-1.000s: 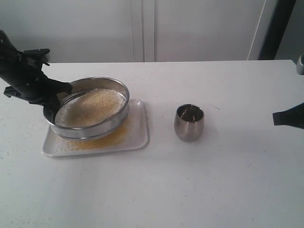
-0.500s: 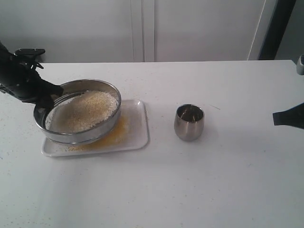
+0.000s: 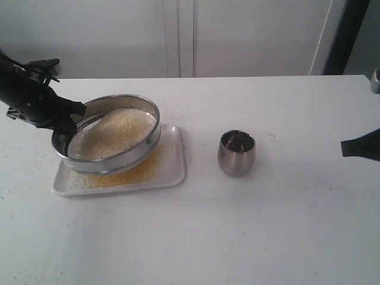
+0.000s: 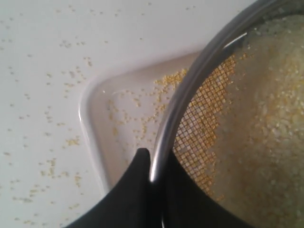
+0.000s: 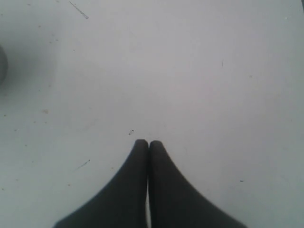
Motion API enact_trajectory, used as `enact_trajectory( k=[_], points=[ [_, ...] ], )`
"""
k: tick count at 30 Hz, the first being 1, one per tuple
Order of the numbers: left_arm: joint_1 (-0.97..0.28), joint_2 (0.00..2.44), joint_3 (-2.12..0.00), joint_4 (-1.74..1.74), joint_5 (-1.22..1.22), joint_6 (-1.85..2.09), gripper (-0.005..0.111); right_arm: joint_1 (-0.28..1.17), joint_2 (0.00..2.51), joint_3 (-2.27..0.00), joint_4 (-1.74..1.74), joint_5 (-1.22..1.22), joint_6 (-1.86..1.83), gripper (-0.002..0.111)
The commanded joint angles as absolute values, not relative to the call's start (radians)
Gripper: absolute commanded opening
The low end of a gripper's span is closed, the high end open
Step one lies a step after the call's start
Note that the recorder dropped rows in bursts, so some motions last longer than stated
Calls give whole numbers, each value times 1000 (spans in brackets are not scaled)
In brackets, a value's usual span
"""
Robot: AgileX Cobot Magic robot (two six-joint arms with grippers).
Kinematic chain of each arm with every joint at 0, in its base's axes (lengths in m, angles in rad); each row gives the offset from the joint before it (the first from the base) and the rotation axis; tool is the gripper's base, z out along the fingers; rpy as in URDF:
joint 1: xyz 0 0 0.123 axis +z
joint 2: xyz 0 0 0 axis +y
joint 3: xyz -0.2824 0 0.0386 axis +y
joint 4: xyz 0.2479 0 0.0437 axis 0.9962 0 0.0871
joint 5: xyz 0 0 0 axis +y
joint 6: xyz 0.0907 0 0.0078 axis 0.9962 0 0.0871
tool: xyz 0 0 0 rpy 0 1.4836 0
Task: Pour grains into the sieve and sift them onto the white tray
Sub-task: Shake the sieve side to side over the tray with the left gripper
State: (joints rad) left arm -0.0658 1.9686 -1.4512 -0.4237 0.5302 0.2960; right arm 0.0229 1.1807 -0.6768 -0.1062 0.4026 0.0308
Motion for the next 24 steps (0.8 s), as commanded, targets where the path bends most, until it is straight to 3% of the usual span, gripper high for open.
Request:
enact_trajectory(
  k=[1, 10, 14, 18, 22, 24],
  points=[
    [-90, 1954, -1456, -434, 549, 406, 0, 17, 1173, -673, -105, 394, 23, 0],
    [-66, 1962, -1456, -563, 559, 97, 0, 17, 1173, -673, -105, 394, 23, 0],
    [-102, 1954, -1462, -486, 621, 495, 0, 17, 1173, -673, -105, 394, 23, 0],
    [-81, 1962, -1467, -407, 618, 13, 0, 17, 1173, -673, -105, 394, 23, 0],
    [-107, 1961, -1488, -348, 645, 396, 0, 17, 1173, -673, -105, 394, 23, 0],
    [-102, 1964, -1490, -356, 639, 181, 0, 17, 1173, -673, -105, 394, 23, 0]
  ],
)
